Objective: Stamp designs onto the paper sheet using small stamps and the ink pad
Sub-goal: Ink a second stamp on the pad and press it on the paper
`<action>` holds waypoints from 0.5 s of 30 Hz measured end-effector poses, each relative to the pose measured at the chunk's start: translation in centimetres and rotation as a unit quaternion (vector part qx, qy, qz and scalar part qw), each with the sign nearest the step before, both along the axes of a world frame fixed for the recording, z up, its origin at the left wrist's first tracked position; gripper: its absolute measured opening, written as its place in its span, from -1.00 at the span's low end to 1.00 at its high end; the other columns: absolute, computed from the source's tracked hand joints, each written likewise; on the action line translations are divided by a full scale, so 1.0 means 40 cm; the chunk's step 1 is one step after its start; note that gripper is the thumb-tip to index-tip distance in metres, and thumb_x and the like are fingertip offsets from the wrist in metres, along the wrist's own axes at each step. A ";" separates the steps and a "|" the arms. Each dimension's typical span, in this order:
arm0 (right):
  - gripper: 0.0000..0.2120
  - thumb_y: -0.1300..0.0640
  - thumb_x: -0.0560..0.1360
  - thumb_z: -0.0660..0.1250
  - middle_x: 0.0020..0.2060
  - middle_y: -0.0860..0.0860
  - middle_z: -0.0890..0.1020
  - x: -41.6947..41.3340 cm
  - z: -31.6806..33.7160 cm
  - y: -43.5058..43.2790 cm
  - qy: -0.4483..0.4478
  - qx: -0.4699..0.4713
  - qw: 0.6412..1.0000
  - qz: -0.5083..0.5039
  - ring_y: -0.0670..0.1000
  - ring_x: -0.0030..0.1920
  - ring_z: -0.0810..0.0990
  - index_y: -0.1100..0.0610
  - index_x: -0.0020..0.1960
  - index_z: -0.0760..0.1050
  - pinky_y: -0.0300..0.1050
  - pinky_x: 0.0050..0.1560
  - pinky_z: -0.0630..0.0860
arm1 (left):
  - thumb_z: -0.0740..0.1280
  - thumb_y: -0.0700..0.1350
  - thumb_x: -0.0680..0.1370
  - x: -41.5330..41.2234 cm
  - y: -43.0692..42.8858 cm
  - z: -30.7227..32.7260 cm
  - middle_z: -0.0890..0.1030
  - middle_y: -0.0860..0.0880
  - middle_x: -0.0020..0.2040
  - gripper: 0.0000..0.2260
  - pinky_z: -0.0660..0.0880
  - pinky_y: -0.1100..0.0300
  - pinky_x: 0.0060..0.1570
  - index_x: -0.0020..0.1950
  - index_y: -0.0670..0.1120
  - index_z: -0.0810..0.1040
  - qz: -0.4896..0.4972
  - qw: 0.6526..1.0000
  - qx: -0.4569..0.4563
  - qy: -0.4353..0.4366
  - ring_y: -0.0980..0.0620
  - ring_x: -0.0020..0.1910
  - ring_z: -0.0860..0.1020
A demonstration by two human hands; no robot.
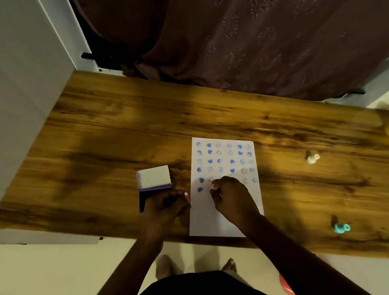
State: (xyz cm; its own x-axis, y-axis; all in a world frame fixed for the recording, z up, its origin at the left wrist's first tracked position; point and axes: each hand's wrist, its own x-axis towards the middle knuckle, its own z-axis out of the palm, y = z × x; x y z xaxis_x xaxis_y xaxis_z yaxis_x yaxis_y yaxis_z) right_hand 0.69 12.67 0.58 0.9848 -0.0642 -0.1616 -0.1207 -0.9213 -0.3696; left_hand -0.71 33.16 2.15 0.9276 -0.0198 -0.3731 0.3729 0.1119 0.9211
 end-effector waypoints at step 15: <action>-0.62 -0.04 0.57 0.38 0.28 -0.02 0.64 0.013 0.009 0.010 0.015 -0.008 1.000 -0.014 0.04 0.26 0.63 0.05 0.34 0.53 -0.11 0.36 0.49 | 0.56 -0.19 0.47 0.030 -0.031 -0.005 0.79 -0.02 -0.04 -0.86 0.71 0.13 -0.12 0.00 -0.11 0.70 -0.016 1.000 0.006 0.010 -0.05 -0.05 0.77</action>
State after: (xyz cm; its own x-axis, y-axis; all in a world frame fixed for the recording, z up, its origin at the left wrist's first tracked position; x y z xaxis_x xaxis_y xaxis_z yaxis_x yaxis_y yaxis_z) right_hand 1.20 13.08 0.94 0.9772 -0.0953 -0.1899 -0.1580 -0.9234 -0.3498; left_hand 0.49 31.94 1.94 0.9186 -0.0444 -0.3927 0.3951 0.0884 0.9144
